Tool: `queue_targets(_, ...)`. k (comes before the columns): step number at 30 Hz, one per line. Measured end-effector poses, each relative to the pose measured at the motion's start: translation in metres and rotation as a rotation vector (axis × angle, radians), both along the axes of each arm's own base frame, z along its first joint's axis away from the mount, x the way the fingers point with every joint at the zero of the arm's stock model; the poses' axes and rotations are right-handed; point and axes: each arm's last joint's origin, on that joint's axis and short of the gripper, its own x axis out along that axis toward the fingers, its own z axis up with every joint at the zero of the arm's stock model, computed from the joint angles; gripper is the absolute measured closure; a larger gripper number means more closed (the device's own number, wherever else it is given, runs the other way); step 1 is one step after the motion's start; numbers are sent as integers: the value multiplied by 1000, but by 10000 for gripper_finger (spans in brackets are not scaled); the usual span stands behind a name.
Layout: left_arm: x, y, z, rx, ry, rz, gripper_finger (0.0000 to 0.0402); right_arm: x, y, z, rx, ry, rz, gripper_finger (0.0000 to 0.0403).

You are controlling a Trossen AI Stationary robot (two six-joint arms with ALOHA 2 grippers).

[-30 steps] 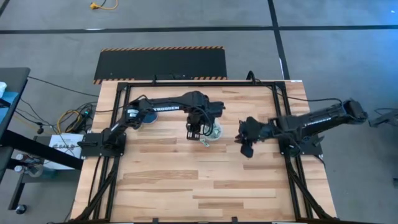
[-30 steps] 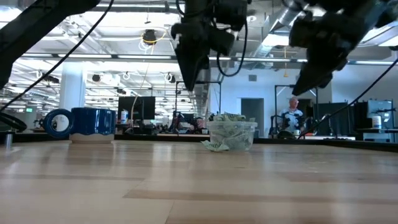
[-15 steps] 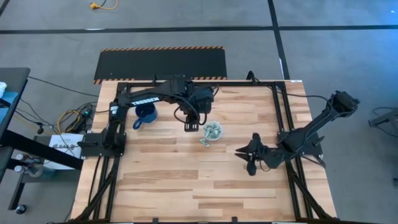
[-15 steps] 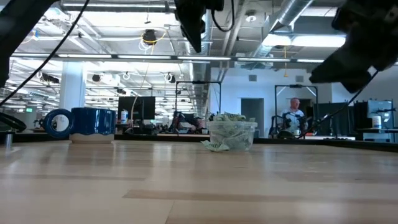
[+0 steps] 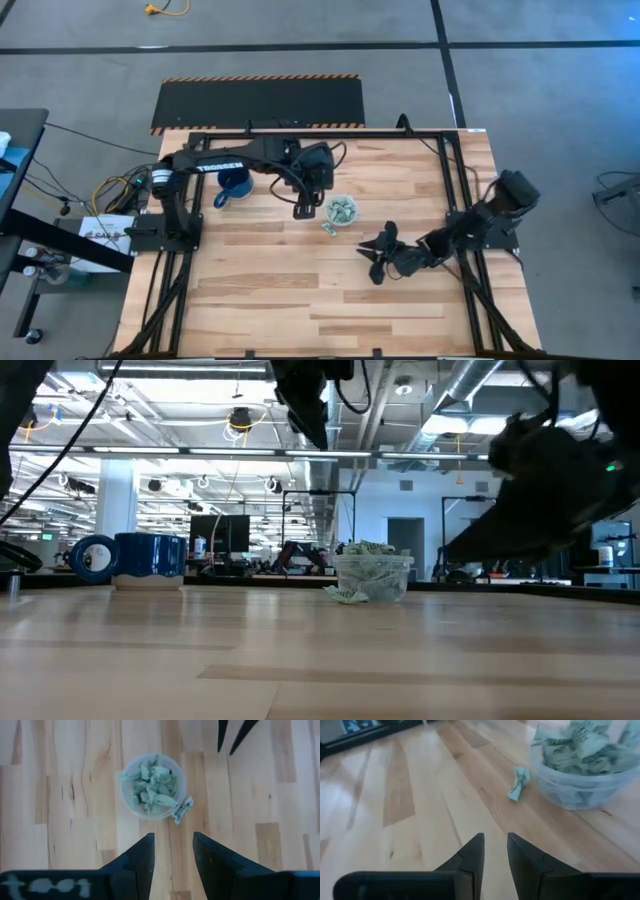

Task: Pick and place items into bin
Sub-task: Put the gray stevia packet into the transparent bin

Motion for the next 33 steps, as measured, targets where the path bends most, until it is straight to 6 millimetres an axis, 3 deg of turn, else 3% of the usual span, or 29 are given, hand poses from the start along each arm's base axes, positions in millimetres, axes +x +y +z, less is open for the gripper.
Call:
queue_targets(10, -47, -12, -33, -22, -138, 69, 278, 47, -10, -36, -70, 85, -66, 327)
queue_targets(18, -79, -18, -54, -38, -317, 108, 278, 76, -1, -46, -146, 70, -85, 325)
queue_targets(25, -99, -20, -76, -39, -379, 149, 278, 86, -3, -54, -100, 62, -118, 294)
queue_targets(33, -99, -20, -93, -47, -393, 161, 278, 86, -4, -54, -73, 57, -141, 251)
